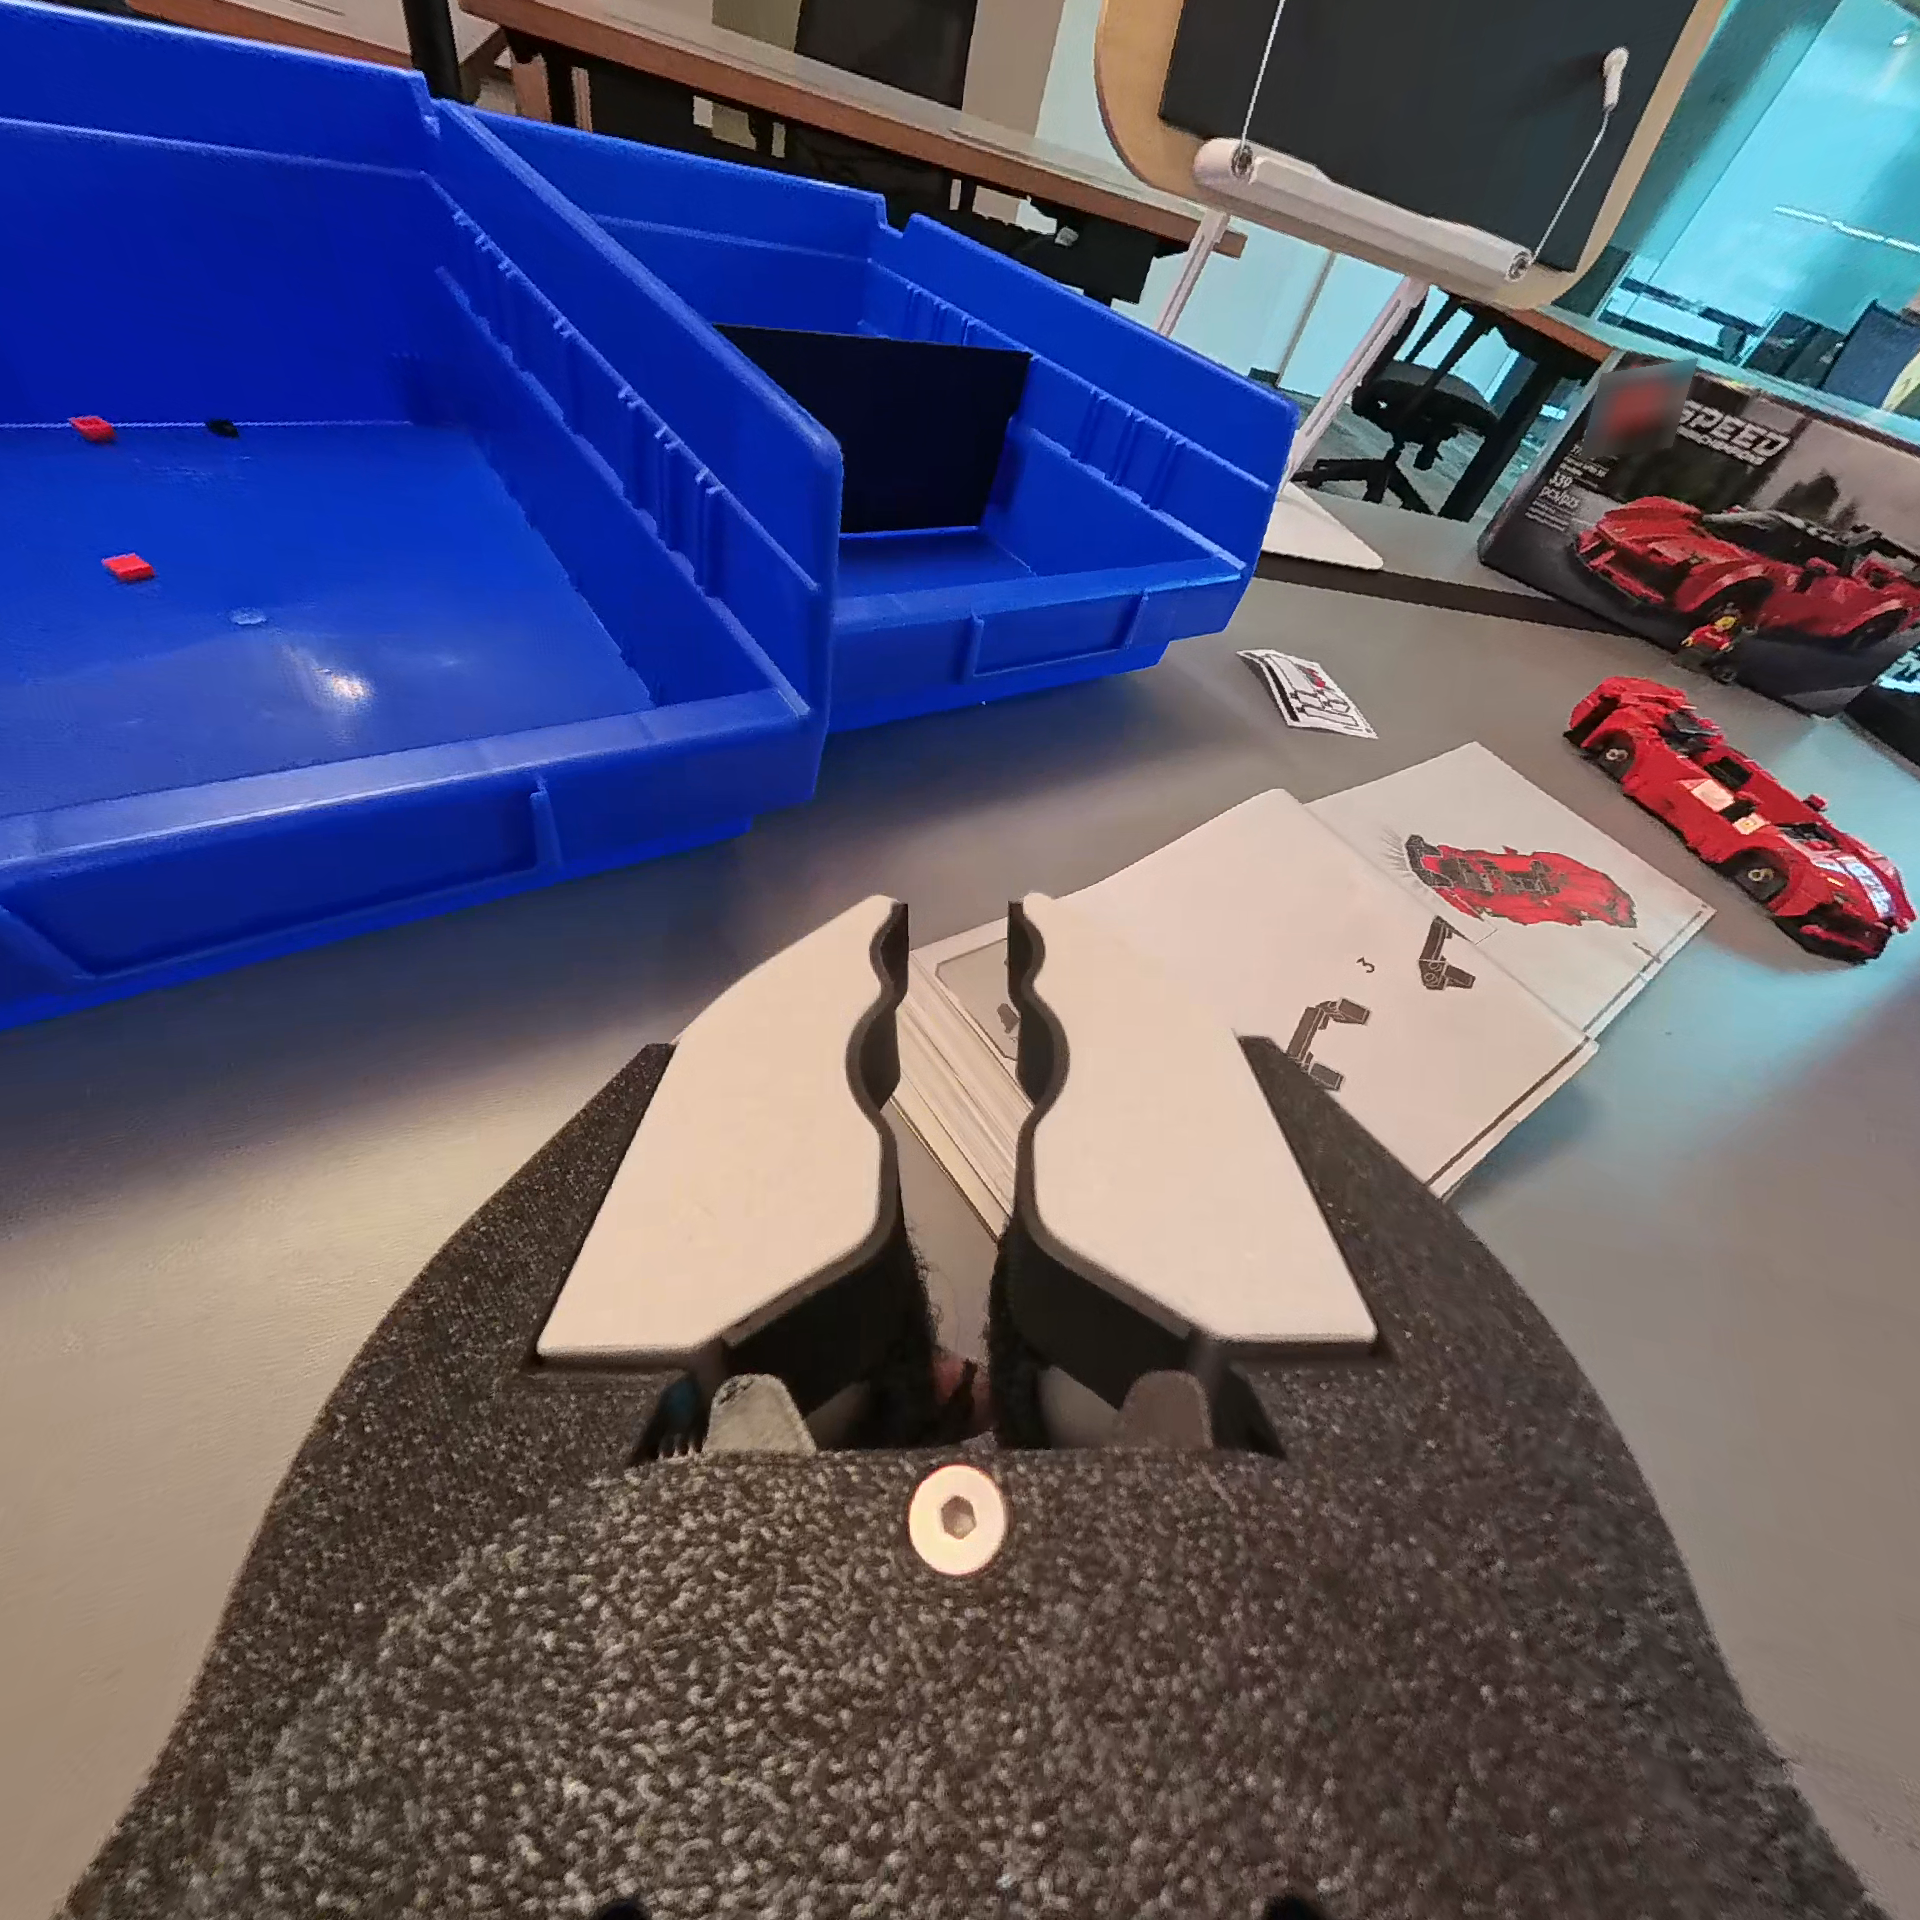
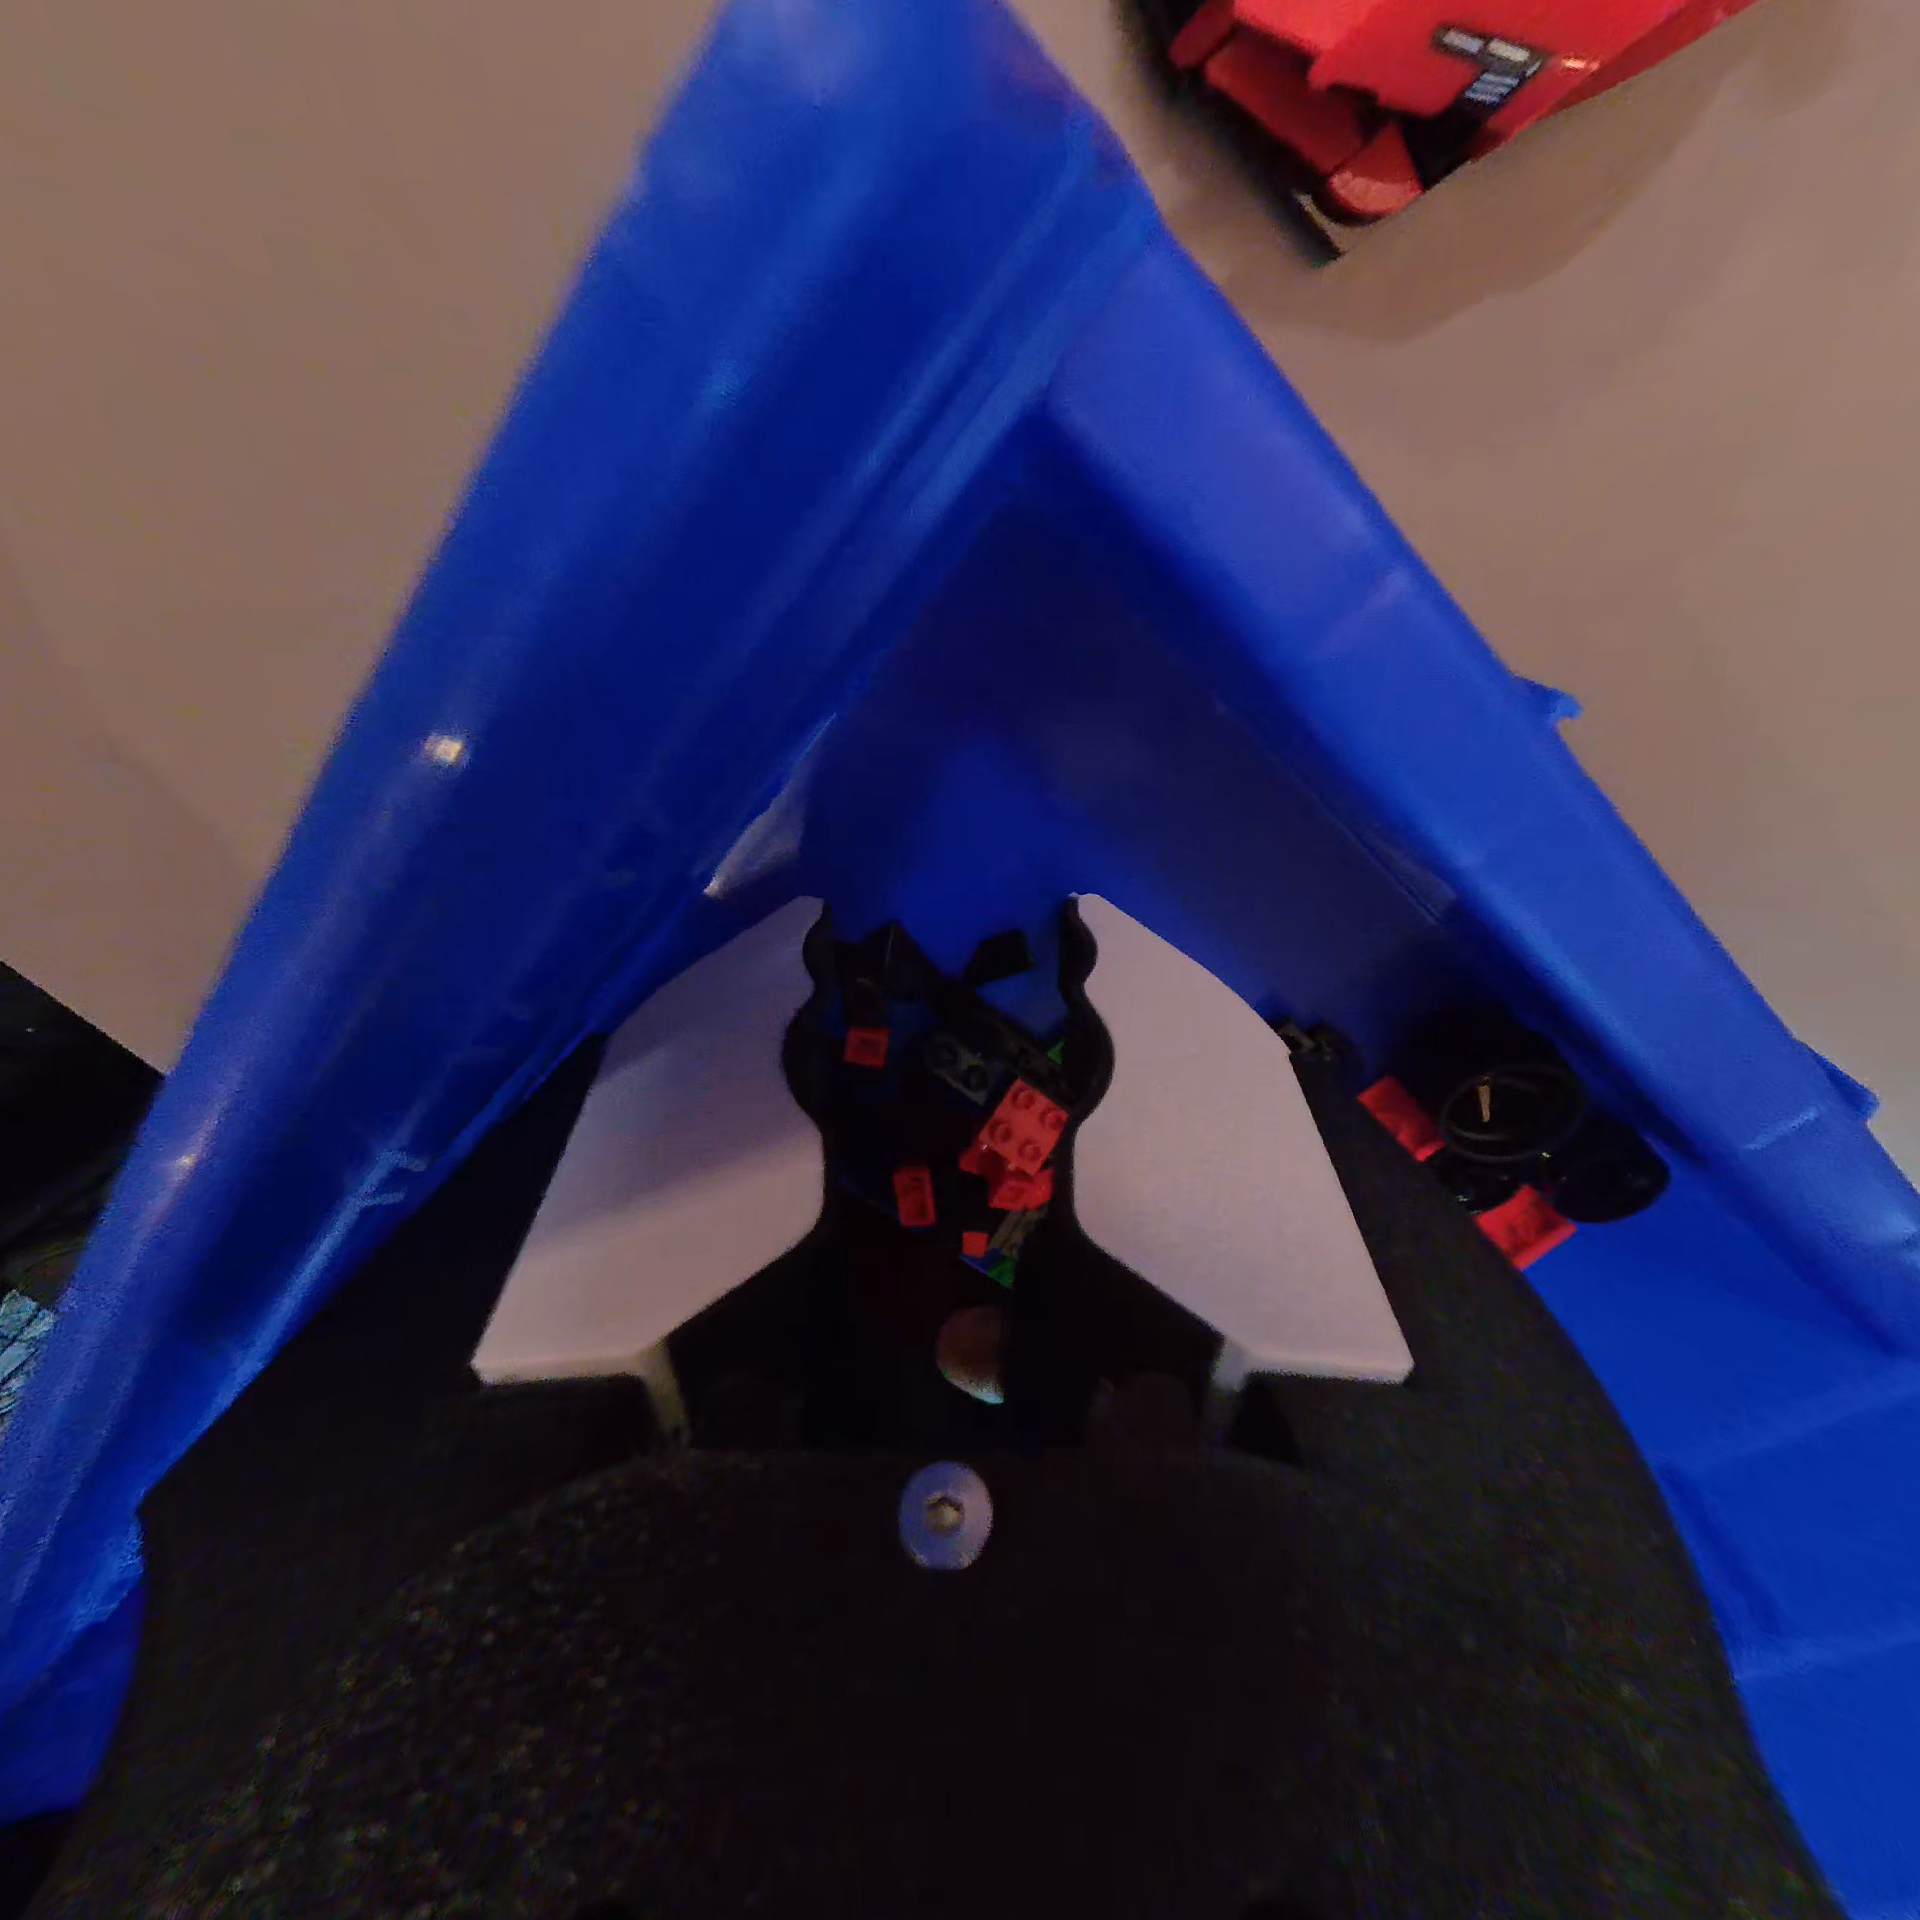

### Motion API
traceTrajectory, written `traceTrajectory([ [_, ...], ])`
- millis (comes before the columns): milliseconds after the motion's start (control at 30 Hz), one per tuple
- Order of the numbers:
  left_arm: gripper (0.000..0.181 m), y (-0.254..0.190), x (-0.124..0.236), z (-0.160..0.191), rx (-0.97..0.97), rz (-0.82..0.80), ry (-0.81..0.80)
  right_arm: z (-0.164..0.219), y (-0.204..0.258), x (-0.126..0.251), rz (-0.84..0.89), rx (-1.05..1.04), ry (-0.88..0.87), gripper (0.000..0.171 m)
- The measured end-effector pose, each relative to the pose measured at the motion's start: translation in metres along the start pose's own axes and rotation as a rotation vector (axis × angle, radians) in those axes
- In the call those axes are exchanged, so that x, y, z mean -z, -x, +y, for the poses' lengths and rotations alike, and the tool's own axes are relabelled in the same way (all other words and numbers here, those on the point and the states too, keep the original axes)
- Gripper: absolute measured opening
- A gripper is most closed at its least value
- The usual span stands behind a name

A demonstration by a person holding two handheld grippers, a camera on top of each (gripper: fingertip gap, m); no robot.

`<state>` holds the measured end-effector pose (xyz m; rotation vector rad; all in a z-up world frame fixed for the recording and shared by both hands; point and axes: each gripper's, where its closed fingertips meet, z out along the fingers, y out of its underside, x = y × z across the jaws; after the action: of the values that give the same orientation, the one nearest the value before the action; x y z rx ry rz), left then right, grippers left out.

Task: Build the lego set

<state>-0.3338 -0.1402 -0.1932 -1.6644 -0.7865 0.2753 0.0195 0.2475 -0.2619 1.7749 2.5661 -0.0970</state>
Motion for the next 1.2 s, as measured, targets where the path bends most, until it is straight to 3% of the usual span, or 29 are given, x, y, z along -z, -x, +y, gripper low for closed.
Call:
traceTrajectory([
  [300, 0.018, -0.007, -0.005, 0.006, -0.041, 0.023, 0.045, -0.002, 0.001, 0.005, -0.015, 0.001, -0.035, 0.042],
  [467, 0.018, -0.010, -0.003, 0.005, -0.053, 0.043, 0.032, -0.004, 0.005, 0.059, -0.025, 0.016, -0.220, 0.038],
  [633, 0.018, -0.006, -0.001, -0.003, -0.006, 0.072, -0.028, 0.026, -0.008, 0.106, 0.031, 0.133, -0.292, 0.020],
  [833, 0.018, 0.001, 0.009, -0.005, -0.005, -0.027, -0.019, 0.051, -0.021, 0.090, -0.012, 0.327, -0.235, 0.018],
  [1033, 0.018, -0.014, 0.015, -0.017, -0.130, -0.117, 0.035, 0.053, -0.024, 0.056, -0.085, 0.524, -0.183, 0.016],
  [1200, 0.018, -0.035, 0.004, -0.032, -0.198, -0.122, 0.043, 0.052, -0.020, 0.049, -0.122, 0.602, -0.222, 0.013],
])
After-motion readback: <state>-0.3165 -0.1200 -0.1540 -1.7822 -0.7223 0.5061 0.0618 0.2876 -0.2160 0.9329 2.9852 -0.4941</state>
